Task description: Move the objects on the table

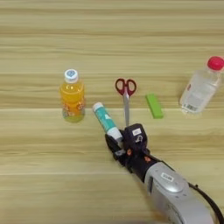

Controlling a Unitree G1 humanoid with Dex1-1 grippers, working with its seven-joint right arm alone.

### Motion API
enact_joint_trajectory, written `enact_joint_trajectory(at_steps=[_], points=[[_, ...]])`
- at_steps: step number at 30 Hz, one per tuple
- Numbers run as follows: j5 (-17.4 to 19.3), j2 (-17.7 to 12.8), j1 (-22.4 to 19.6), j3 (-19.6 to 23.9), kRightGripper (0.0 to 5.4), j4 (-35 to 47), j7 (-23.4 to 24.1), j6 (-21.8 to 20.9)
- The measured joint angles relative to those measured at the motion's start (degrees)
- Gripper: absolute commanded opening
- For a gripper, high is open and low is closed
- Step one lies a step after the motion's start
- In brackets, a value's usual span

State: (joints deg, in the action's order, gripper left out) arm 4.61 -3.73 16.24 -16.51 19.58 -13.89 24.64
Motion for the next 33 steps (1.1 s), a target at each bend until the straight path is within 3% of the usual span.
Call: enact_joint_trajectory(at_steps=[20,33], points=[[-2.30,-0.48,-2.04,2.70,1.70,0.00,2.16,-4.02],[-0.79,-1.53,-6.87,13.21,1.70,-0.58,2.50,-4.08]])
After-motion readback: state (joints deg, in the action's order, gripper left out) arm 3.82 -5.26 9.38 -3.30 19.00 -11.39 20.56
